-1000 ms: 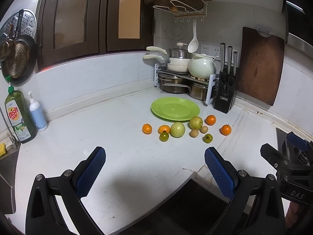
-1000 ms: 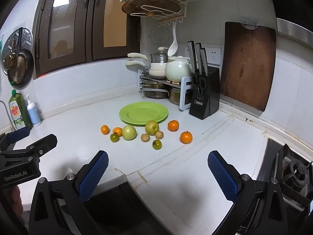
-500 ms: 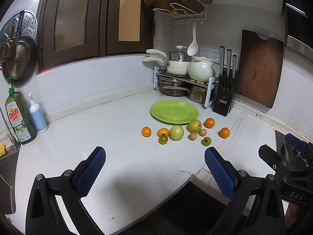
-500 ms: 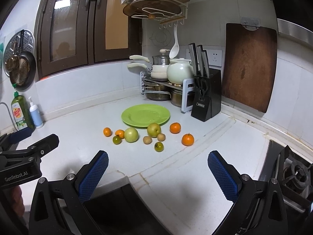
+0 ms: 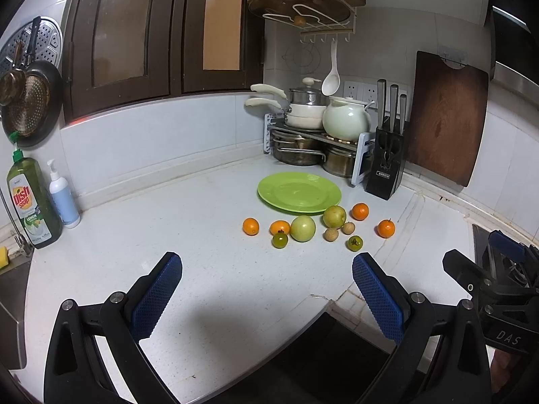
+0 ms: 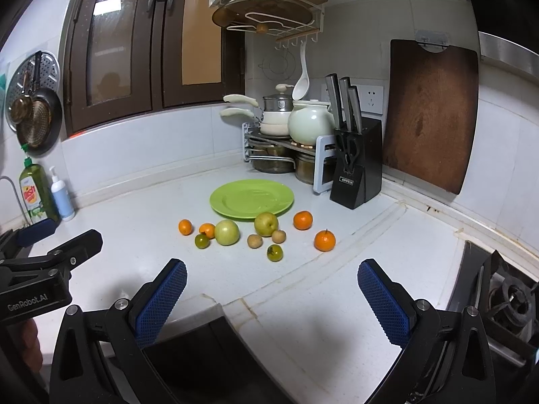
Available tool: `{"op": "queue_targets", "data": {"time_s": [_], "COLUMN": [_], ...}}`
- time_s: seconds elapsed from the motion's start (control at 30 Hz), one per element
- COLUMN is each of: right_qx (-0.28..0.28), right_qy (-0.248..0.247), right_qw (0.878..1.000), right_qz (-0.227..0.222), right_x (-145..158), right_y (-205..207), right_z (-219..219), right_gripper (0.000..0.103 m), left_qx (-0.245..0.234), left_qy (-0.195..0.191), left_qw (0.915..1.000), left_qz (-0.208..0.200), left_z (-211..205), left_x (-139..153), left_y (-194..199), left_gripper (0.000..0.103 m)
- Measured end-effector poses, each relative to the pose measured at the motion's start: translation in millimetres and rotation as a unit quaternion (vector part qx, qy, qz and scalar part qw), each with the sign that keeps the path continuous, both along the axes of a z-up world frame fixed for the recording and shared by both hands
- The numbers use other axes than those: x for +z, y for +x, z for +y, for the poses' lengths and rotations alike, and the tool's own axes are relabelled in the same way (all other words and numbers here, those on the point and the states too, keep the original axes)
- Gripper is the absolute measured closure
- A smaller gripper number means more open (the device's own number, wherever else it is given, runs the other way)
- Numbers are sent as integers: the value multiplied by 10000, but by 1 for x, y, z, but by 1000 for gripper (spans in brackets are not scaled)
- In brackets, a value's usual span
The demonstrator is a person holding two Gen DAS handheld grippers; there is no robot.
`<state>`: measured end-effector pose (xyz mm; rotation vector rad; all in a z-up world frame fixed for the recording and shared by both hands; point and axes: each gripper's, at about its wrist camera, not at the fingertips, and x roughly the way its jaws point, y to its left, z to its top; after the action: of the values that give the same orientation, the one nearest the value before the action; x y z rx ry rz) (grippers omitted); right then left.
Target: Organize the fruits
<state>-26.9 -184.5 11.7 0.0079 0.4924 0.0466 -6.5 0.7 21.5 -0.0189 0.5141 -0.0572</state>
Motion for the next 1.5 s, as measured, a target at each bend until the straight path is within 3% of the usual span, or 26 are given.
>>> {"op": "queue_targets", "data": {"time_s": [0.77,1.2,1.5], "right_qx": [29,-33,-50], "right_qy": [9,-36,-31], "right_qw": [9998,9987,9963], "right_qz": [198,512,860], "right_x": [-10,-33,-55], "right_y": [22,75,126], "right_z": [10,20,29], "right_gripper": [1,1,12], "left_qx": [-33,-273,-630], "left_qy": [-60,66,295], "left_qw": [9998,9988,9953], "left_qz": [172,401,679], "left_z": [2,8,8], "left_x": [-8,-31,-54], "left_y": [16,78,136], "left_gripper": [0,2,18]}}
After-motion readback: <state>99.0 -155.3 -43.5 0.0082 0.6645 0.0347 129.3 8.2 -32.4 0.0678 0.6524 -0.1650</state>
